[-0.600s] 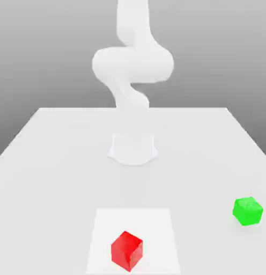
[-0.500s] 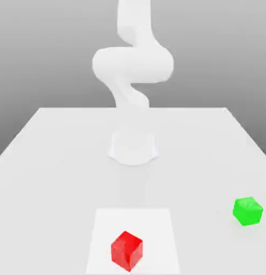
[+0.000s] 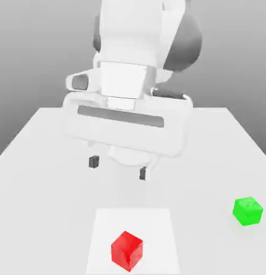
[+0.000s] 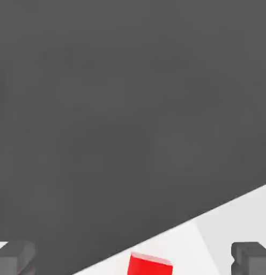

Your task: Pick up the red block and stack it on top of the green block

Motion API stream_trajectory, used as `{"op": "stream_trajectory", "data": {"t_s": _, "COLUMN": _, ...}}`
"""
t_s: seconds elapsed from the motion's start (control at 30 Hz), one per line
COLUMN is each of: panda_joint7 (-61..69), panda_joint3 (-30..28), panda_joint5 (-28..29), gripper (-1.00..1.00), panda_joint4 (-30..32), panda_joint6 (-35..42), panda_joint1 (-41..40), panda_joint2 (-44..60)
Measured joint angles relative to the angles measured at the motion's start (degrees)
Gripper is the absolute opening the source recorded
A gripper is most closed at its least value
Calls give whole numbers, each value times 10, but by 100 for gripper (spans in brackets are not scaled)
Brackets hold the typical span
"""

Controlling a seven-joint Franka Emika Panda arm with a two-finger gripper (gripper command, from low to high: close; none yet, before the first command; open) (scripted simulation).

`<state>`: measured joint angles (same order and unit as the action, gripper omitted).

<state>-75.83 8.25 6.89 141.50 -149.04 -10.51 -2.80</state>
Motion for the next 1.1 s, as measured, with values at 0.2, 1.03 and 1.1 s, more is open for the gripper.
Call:
{"op": "stream_trajectory", "data": {"t_s": 0.2, "panda_joint7": -52, "panda_joint3": 1, "panda_joint5": -25, "gripper": 0, "panda_joint4": 27, "panda_joint6": -54, "panda_joint1": -1, "panda_joint2": 119}}
{"op": "stream_trajectory", "data": {"t_s": 1.03, "panda_joint7": -28, "panda_joint3": 116, "panda_joint5": -36, "gripper": -100, "panda_joint4": 50, "panda_joint6": -36, "panda_joint1": 103, "panda_joint2": 91}}
{"op": "stream_trajectory", "data": {"t_s": 1.1, "panda_joint7": -17, "panda_joint3": 154, "panda_joint5": -38, "gripper": -100, "panda_joint4": 55, "panda_joint6": -28, "panda_joint1": 151, "panda_joint2": 78}}
